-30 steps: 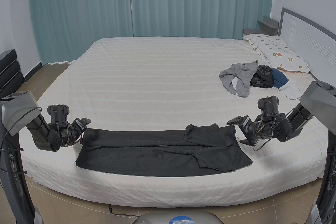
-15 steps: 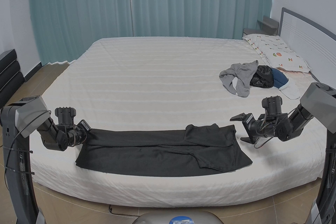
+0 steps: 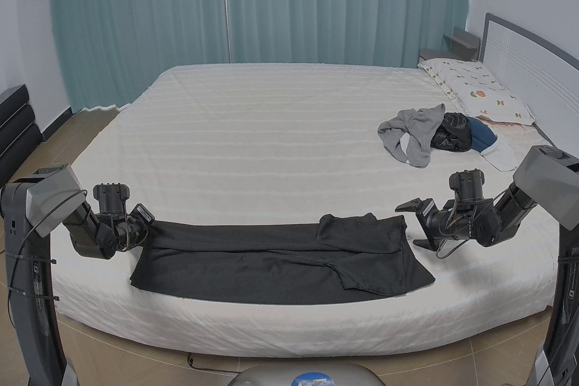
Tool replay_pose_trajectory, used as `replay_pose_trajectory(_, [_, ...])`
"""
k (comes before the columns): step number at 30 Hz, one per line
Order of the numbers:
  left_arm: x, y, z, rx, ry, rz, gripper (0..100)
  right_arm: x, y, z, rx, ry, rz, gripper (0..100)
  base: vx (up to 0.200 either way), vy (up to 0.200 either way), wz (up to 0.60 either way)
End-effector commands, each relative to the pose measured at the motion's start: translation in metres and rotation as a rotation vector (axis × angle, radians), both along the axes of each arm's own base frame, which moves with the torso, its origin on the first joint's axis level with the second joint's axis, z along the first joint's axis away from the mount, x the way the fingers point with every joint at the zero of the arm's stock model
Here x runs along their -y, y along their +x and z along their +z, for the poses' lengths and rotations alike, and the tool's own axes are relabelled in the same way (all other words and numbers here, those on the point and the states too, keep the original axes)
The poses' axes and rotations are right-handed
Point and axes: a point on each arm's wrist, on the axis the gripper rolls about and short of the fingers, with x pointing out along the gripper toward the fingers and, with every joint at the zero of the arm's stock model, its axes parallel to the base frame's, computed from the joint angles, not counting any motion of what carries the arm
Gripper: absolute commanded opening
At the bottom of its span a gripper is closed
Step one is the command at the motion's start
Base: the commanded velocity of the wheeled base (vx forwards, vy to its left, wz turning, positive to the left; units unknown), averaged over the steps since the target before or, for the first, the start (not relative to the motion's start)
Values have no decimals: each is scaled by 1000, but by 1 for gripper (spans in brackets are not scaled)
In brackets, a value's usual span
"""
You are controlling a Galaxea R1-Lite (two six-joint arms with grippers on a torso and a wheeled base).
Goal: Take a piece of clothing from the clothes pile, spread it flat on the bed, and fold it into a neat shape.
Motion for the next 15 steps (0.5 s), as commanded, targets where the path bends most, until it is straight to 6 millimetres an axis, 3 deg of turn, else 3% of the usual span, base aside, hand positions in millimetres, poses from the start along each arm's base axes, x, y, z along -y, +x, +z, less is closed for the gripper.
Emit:
replay_pose_trajectory(1, [-2, -1, 6, 12, -1, 4, 100, -1, -1, 0, -2, 1, 1, 100, 0, 0, 0])
replay_pose_trajectory(8, [-16, -20, 22, 12, -23, 12, 100, 0, -6, -1, -17, 1, 0, 100, 0, 0, 0])
replay_pose_trajectory(15, [-8, -47, 30, 14, -40, -158, 100, 0, -11, 0, -23, -5, 6, 100, 0, 0, 0])
